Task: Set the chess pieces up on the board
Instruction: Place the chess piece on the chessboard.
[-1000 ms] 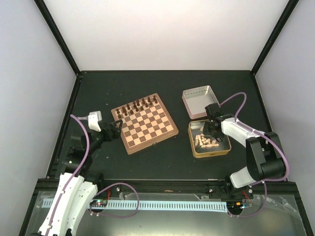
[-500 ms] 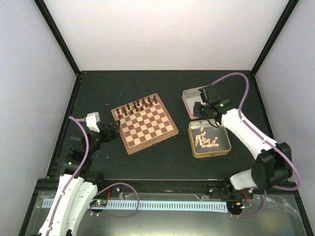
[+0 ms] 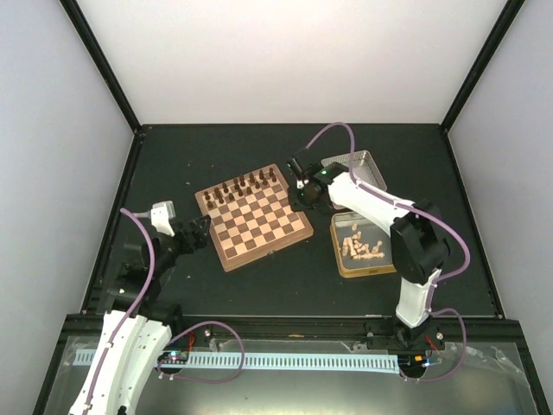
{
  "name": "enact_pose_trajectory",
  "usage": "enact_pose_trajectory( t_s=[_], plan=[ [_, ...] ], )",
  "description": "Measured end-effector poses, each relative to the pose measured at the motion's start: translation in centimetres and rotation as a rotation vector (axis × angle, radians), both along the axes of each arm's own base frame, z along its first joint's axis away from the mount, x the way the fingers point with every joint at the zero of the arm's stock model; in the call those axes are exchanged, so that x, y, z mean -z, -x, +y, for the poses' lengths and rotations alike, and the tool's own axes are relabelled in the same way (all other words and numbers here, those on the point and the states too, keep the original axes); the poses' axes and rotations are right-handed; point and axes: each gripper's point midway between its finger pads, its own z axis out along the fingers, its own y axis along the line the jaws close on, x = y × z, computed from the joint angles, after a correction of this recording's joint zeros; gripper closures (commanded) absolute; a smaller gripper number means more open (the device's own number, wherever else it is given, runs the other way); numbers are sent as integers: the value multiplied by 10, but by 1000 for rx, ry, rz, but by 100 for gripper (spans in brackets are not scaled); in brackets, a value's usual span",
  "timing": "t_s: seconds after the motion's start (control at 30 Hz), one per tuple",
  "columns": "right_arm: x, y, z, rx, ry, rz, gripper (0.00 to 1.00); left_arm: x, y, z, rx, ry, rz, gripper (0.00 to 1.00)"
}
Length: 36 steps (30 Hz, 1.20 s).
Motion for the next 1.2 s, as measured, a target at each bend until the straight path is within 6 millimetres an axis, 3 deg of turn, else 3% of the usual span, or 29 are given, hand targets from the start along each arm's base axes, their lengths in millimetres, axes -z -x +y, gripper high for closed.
enact_pose_trajectory(
  t_s=[0.27,0.53,0.73,1.03,1.2],
  plan=[
    [28,9,16,-62,61,70,95,0,0,0,2,1,-2,1],
    [53,15,18,-92,118,126,94,0,0,-1,3,1,-2,1],
    [61,12,19,-92,134,134,92,0,0,-1,3,1,-2,1],
    [64,10,22,-98,138,138,66,0,0,0,3,1,-2,1],
    [62,11,21,-86,136,142,58,0,0,-1,3,1,-2,1]
  ],
)
